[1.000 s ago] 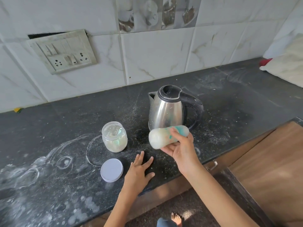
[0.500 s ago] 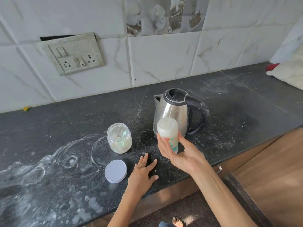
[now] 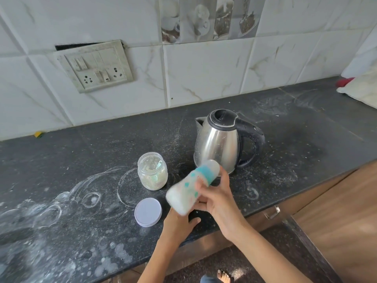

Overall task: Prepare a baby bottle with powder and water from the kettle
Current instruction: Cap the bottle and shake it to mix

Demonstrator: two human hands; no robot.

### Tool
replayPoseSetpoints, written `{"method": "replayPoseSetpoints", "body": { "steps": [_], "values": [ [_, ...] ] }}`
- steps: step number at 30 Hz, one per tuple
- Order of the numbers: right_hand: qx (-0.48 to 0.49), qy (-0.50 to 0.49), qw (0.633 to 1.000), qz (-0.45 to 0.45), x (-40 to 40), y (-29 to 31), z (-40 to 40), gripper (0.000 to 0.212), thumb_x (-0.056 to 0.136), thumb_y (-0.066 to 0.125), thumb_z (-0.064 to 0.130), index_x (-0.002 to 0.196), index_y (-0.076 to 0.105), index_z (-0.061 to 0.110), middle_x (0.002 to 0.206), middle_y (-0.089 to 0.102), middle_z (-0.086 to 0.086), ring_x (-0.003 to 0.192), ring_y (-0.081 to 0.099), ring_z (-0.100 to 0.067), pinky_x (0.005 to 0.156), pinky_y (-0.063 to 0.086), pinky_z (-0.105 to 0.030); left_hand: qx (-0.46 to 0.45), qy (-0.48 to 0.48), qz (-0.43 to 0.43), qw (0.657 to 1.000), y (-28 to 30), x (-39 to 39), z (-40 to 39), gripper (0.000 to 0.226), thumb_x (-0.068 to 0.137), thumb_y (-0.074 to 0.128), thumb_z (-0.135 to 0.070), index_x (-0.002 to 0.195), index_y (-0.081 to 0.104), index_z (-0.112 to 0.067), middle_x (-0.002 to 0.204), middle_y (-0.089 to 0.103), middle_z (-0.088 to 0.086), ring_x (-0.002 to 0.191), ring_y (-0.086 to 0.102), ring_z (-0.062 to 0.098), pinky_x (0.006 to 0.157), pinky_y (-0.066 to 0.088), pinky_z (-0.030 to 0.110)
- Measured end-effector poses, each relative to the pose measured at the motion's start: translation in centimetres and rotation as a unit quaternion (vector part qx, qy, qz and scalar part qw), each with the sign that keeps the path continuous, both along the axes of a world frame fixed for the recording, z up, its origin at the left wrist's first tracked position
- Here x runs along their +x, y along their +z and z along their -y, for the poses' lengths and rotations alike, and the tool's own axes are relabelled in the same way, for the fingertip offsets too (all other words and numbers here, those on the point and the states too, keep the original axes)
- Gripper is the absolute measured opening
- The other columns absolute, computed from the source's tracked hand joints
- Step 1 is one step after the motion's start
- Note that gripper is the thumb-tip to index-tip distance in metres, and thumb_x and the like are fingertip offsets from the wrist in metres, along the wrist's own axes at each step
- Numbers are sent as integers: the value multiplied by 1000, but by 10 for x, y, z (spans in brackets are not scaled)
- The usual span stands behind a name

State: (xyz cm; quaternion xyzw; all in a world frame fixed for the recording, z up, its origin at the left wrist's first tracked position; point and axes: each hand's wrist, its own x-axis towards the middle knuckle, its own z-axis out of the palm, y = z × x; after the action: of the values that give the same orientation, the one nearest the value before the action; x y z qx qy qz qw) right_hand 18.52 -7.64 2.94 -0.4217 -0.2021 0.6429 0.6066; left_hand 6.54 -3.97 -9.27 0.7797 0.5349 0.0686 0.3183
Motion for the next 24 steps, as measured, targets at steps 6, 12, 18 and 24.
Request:
{"method": "replayPoseSetpoints", "body": {
  "steps": [6, 12, 18, 24],
  "values": [
    [19, -96, 995, 18, 19, -1, -10, 62, 84, 70, 9, 134, 40, 30, 123, 63, -15, 93, 73, -29, 71, 61, -47, 18, -43, -16, 999, 9, 0, -4, 60, 93, 51, -41, 147, 26, -35, 160, 7, 0, 148, 6, 21, 119, 15, 38],
    [-43, 72, 992, 99, -8, -3, 8, 65, 78, 75, 8, 129, 47, 37, 110, 68, -12, 86, 74, -30, 58, 58, -37, 6, -7, -13, 1000, 8, -2, 4, 61, 89, 60, -40, 142, 36, -21, 147, 42, 0, 135, 38, 18, 110, 30, 27],
    [-43, -126, 991, 22, 21, 4, -8, 52, 88, 68, 19, 134, 46, 31, 123, 65, -11, 91, 73, -26, 67, 61, -41, -2, -82, -96, 992, 20, -2, -1, 61, 94, 53, -38, 148, 25, -33, 161, 5, 3, 148, 7, 23, 119, 12, 38],
    [-11, -7, 990, 144, 15, 8, 9, 67, 74, 76, 13, 131, 51, 36, 116, 69, -7, 90, 74, -30, 69, 60, -47, 42, -90, -58, 993, 27, 8, 2, 52, 89, 63, -15, 137, 45, -5, 149, 31, 21, 132, 40, 40, 99, 46, 30]
  ]
}}
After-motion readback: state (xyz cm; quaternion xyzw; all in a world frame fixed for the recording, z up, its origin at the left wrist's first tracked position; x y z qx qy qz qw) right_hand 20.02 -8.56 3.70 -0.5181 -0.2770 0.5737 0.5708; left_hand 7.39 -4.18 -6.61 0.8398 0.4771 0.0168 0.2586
